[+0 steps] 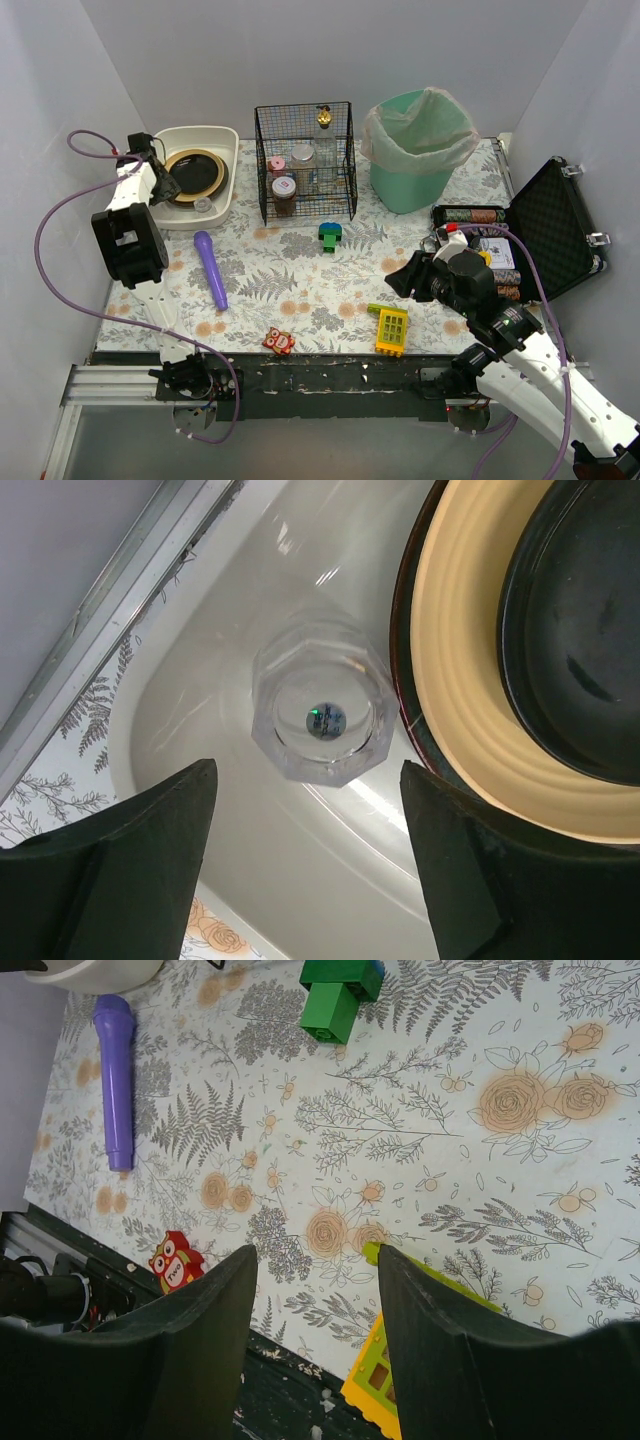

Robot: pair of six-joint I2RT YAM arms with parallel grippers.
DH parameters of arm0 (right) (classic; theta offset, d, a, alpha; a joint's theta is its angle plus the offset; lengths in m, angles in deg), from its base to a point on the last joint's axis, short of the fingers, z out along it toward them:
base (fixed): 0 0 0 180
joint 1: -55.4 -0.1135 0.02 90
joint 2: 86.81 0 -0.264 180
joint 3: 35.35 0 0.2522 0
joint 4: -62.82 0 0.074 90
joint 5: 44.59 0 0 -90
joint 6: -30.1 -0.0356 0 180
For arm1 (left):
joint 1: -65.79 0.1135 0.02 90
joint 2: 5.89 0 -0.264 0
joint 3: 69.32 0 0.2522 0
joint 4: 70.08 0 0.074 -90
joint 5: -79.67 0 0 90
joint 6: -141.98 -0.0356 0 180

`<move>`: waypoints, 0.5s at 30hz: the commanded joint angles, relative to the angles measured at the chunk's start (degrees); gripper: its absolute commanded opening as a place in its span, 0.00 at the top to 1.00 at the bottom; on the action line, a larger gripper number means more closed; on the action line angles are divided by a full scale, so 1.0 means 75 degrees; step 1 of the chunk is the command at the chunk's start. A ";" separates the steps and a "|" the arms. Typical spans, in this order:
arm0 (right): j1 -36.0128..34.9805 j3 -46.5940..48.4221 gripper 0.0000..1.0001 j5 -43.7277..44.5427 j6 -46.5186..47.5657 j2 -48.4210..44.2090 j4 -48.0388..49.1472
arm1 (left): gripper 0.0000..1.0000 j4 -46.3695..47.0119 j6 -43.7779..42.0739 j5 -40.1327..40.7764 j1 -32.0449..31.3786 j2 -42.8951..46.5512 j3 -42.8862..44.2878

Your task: Clear the kitchen counter

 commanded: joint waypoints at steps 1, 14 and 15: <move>0.0010 0.0277 0.40 0.0062 0.0104 -0.0128 0.0037 | 0.24 -0.0185 0.0017 -0.0001 -0.0017 0.0507 0.0126; 0.0022 0.0885 0.34 0.0109 0.0490 -0.0035 -0.0419 | 0.02 -0.0115 0.0262 -0.0363 -0.0029 0.3071 -0.0925; 0.0010 0.1002 0.32 0.0167 0.0502 0.0035 -0.0513 | 0.02 -0.0010 0.0321 -0.0538 -0.0017 0.3387 -0.1183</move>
